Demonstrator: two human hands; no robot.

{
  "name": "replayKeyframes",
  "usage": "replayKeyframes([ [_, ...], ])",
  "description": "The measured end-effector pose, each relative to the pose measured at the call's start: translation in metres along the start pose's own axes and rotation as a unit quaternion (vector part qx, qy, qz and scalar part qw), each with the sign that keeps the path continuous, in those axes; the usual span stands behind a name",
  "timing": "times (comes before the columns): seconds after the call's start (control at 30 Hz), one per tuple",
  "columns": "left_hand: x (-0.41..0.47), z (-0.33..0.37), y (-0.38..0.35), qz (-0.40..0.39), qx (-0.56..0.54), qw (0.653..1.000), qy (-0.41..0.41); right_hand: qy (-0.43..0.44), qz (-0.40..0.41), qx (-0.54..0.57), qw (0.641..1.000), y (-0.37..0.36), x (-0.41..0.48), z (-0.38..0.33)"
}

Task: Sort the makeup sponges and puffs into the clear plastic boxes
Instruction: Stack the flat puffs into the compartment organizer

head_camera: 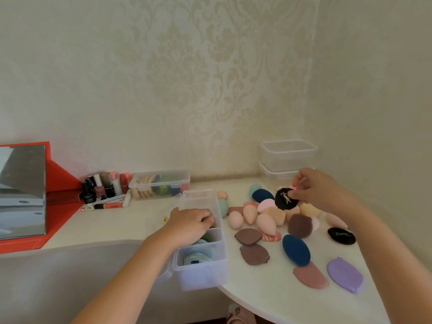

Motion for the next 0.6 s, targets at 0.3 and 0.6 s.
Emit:
replayKeyframes([
  [0.3, -0.002, 0.0, 0.003, -0.008, -0.012, 1.0, 0.019, 0.041, -0.199, 0.248, 0.947, -0.1, 0.014, -0.056],
  [0.6, 0.001, -0.006, 0.005, 0.043, -0.063, 0.997, 0.023, 0.117, -0.103, 0.206, 0.966, -0.145, 0.031, -0.062],
])
Point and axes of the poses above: each hand's wrist, its own x-axis towards the middle knuckle, its own y-axis out of the back of the hand, z = x × y, the point moved 7 cm from there along x, towards the middle knuckle, and after that the axes turned 11 degrees about x, right-handed, at the moved point
